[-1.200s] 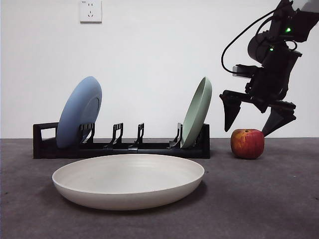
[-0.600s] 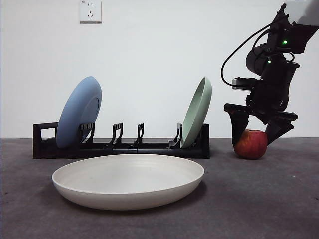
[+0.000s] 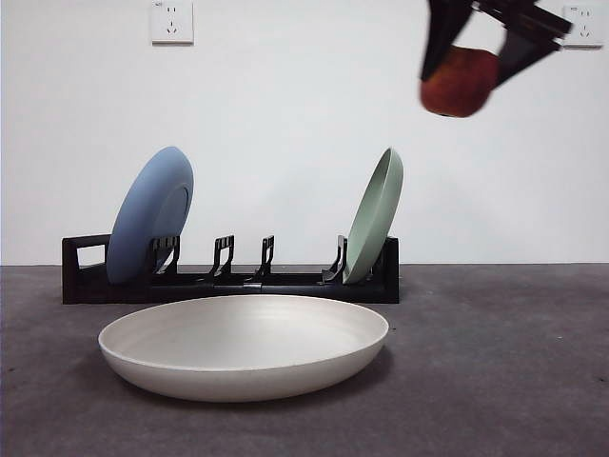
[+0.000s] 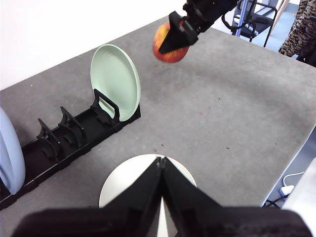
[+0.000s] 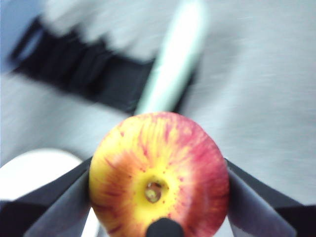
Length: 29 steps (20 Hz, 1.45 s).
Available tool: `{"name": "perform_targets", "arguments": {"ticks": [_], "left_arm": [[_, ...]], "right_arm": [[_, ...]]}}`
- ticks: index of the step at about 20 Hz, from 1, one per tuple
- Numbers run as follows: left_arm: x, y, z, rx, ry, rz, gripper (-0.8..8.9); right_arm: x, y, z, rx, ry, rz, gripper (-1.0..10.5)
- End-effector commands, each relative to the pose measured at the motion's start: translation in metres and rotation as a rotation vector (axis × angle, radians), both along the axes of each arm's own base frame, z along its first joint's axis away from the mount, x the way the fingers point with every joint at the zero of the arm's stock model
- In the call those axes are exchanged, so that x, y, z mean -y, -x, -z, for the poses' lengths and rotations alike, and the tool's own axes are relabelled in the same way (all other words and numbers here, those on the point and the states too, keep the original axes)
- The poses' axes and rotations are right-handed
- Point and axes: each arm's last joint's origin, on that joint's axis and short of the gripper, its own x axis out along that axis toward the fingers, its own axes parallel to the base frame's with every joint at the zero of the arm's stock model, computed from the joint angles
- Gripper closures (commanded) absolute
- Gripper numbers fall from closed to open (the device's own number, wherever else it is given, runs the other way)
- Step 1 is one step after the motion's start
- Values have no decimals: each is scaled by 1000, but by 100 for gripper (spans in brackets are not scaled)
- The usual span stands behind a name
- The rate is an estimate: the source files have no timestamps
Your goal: Take the yellow plate from the plate rack,put the plate on the table,take the apple from the table,put the apple in the plate
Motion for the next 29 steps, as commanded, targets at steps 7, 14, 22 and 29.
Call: {"name": "perform_targets", "arguments": {"ticks": [7,14,22,29], "left_arm": [[5,-3,6,-37,-42,1,822],[3,-2,9,-57,-78,0,822],[4,-2,9,-58,-78,0,822],[3,-2,9,-59,-81,0,822]], "right_arm": [[-106,32,35,-92,62,-340,958],[-152,40,121,-246,161,-453,959],[-156,56,171,-245,164,-479,959],[-152,58,182,-235,198,-442,959]]}}
